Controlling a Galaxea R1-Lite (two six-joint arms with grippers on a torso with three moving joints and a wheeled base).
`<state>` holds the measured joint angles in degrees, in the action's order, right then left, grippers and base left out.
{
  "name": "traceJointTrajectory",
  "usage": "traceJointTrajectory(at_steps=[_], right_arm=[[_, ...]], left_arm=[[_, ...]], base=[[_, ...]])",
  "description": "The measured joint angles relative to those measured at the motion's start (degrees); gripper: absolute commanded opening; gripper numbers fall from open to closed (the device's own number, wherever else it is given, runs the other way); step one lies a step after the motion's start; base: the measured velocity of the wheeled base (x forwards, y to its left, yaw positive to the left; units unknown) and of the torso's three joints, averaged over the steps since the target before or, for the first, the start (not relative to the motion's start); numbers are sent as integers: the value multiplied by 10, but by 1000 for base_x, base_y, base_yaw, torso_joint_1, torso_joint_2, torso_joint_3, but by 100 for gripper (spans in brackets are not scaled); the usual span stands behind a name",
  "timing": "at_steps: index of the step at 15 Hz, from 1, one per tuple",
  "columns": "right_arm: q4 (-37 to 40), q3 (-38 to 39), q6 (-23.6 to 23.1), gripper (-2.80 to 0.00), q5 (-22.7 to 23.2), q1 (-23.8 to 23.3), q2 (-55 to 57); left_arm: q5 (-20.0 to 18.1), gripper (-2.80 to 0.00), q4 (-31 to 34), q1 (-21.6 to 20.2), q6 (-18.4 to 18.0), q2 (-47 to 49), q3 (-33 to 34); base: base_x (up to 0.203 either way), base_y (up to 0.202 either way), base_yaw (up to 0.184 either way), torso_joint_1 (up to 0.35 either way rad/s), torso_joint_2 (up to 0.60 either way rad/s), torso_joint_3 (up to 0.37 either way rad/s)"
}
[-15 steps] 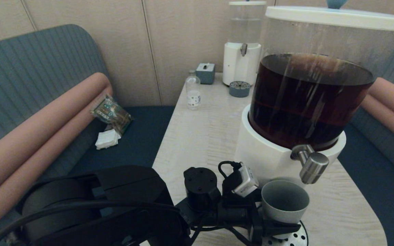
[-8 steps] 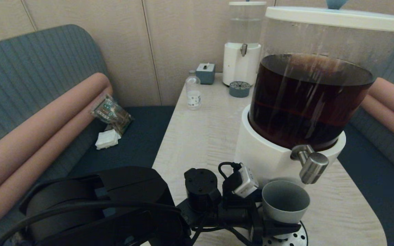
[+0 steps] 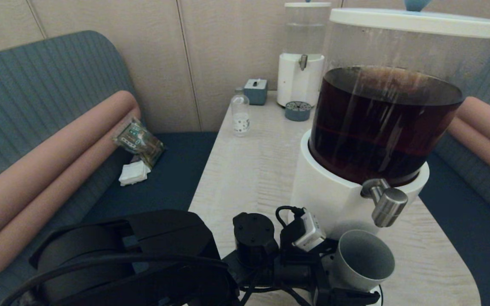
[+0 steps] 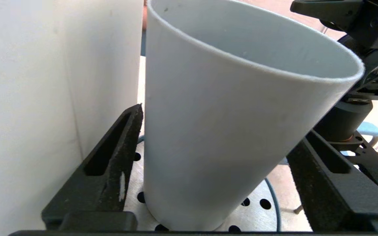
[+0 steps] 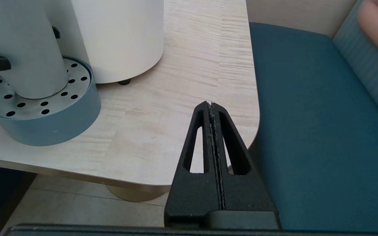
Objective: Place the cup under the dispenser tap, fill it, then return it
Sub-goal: Place it under the water dispenser
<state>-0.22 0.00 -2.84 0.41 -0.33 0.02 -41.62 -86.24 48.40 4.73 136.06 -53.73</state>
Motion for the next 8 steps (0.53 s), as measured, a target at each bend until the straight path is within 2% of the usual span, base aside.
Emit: traceJointTrajectory(at_steps=[8], right_arm=[[0, 0, 0, -280, 0, 0, 0]], left_arm=[[8, 0, -10, -3, 2, -40, 68]], base=[[0, 0, 0, 0, 0, 0]])
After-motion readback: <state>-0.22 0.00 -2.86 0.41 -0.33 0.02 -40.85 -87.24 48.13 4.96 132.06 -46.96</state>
